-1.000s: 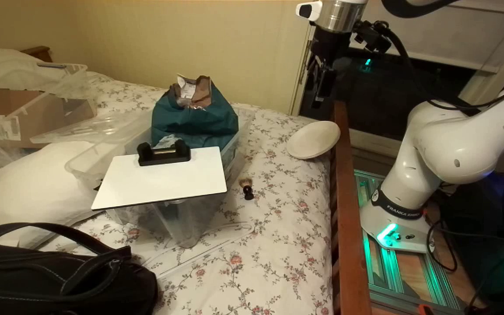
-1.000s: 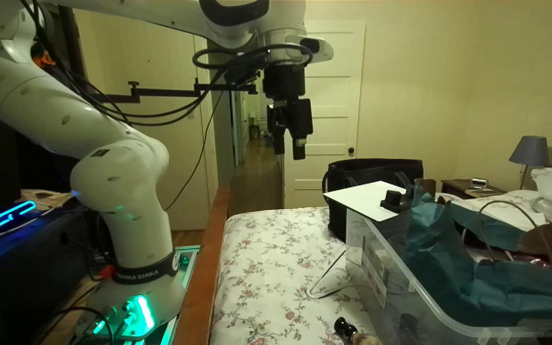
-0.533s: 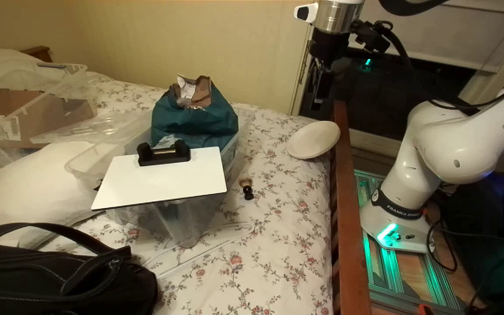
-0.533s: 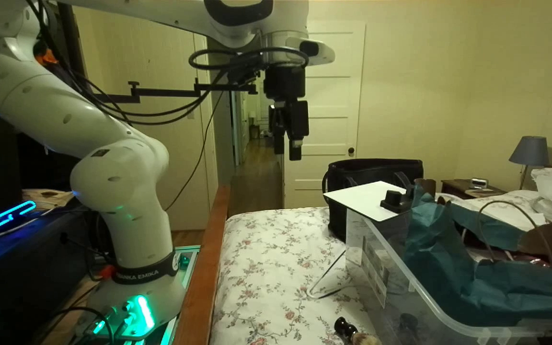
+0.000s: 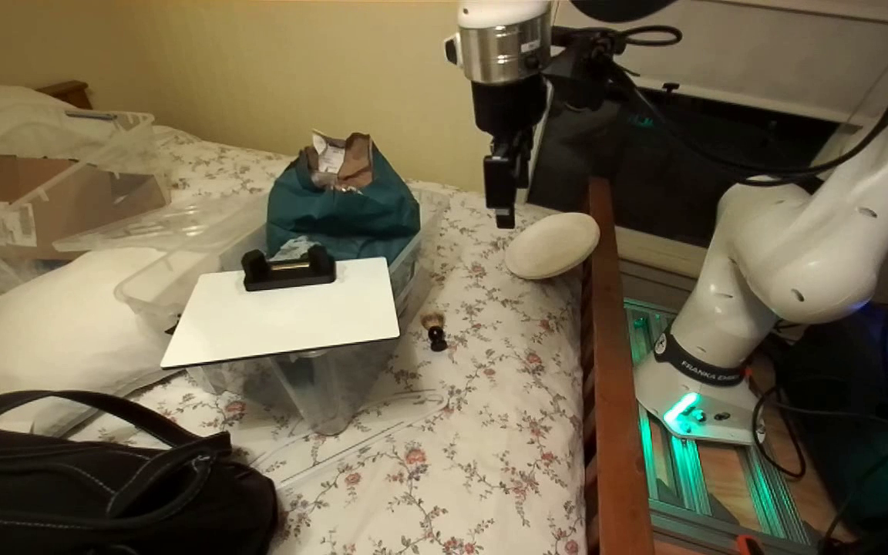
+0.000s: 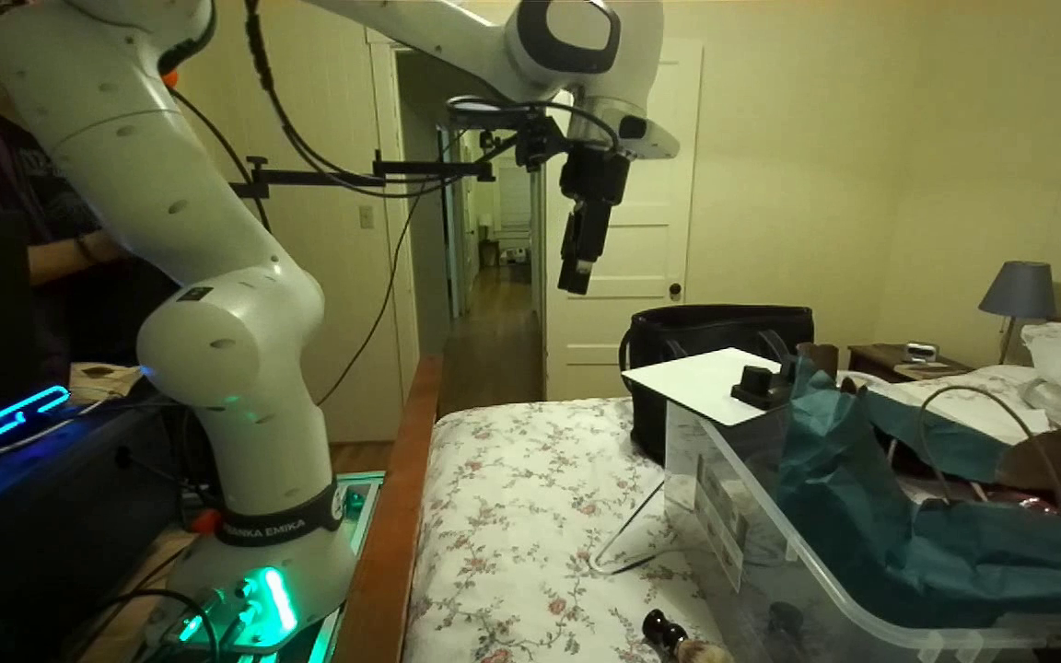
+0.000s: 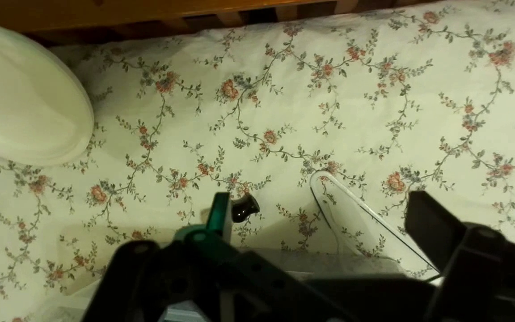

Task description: Remove the white board from the container and put it on the bed

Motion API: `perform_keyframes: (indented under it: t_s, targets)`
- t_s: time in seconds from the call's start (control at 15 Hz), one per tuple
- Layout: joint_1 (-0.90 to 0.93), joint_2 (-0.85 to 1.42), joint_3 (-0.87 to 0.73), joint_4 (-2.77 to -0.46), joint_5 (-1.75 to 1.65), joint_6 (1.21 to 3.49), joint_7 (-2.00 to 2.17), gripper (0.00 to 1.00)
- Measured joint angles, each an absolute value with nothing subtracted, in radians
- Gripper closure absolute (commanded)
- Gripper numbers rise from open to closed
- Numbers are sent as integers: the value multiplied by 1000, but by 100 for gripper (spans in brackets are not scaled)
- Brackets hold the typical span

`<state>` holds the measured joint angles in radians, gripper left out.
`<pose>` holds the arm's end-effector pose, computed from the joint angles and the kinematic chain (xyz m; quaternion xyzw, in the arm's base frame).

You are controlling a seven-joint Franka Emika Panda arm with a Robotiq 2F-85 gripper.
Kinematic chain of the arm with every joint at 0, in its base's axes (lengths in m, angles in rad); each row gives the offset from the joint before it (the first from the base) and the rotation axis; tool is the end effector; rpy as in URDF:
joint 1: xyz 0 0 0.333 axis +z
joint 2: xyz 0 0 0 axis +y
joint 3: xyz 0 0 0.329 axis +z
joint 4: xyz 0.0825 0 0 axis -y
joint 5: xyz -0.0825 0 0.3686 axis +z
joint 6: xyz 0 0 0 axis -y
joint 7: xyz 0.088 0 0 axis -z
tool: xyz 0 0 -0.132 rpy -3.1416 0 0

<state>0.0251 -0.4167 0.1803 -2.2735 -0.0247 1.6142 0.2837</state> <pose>0.3655 0.0789 0.4907 0.9899 -0.0487 -0.1092 0.0760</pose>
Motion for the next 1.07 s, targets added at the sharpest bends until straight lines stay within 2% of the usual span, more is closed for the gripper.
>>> perform_keyframes:
  t_s: [0.27, 0.53, 1.07]
  targets:
    - [32, -189, 219, -2089, 39, 1596, 477, 0]
    - [40, -14, 189, -1934, 84, 1623, 439, 0]
    - [64, 187, 137, -1818, 74, 1756, 421, 0]
